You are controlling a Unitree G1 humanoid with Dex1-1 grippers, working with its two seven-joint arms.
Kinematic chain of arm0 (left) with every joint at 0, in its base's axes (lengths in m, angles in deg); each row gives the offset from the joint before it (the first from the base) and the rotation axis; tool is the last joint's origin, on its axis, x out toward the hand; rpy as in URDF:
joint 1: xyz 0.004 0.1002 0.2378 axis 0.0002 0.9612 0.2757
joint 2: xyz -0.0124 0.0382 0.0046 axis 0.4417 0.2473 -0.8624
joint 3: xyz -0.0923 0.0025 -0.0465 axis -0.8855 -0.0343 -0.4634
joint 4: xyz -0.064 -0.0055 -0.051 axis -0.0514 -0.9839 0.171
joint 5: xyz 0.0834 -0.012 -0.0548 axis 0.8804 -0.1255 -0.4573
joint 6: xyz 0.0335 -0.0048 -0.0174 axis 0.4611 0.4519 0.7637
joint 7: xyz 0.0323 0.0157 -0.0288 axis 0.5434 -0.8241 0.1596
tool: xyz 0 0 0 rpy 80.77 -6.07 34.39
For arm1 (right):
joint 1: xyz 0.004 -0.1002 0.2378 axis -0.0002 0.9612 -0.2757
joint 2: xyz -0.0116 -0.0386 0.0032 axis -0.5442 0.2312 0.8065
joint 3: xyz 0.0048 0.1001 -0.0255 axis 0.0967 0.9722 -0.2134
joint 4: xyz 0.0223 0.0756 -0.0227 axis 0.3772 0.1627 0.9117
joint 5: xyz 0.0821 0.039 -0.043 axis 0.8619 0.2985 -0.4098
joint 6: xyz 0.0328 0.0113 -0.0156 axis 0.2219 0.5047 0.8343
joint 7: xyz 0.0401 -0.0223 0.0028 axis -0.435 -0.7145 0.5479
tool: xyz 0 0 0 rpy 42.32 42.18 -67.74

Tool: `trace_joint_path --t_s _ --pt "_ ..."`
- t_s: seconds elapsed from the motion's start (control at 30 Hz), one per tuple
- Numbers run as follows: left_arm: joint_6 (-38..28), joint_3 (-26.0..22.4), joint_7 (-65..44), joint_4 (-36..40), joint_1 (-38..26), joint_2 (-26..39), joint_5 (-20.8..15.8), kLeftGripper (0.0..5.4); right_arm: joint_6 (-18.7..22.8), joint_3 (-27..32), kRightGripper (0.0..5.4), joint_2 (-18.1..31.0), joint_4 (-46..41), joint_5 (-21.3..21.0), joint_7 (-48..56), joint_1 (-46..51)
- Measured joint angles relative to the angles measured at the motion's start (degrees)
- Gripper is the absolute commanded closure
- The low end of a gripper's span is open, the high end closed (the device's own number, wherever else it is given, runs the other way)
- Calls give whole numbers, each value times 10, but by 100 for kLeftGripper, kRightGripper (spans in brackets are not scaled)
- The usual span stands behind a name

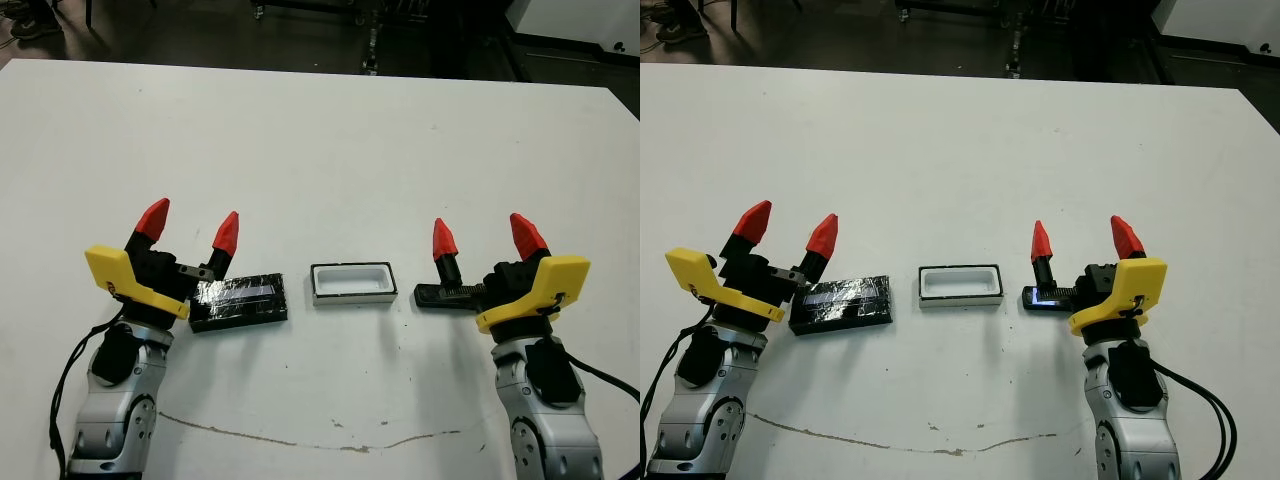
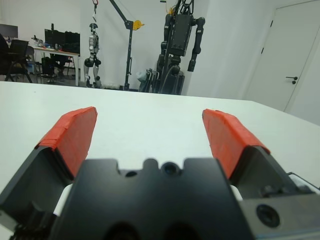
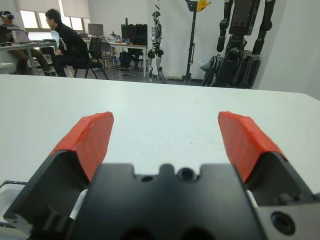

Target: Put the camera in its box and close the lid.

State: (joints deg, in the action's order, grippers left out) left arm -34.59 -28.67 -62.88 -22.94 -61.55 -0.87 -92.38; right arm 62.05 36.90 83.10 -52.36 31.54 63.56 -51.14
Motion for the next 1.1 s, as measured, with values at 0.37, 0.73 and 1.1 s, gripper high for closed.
trace_joint_path --t_s 0.37,0.73,1.1 --pt "4 0 0 10 1 0 3 2 1 -3 0 4 -4 -5 3 0" --pt "5 1 0 20 10 0 5 2 35 75 0 143 -15 69 125 -54" --pt "3 2 1 29 24 -2 19 2 102 61 0 429 175 129 467 -292"
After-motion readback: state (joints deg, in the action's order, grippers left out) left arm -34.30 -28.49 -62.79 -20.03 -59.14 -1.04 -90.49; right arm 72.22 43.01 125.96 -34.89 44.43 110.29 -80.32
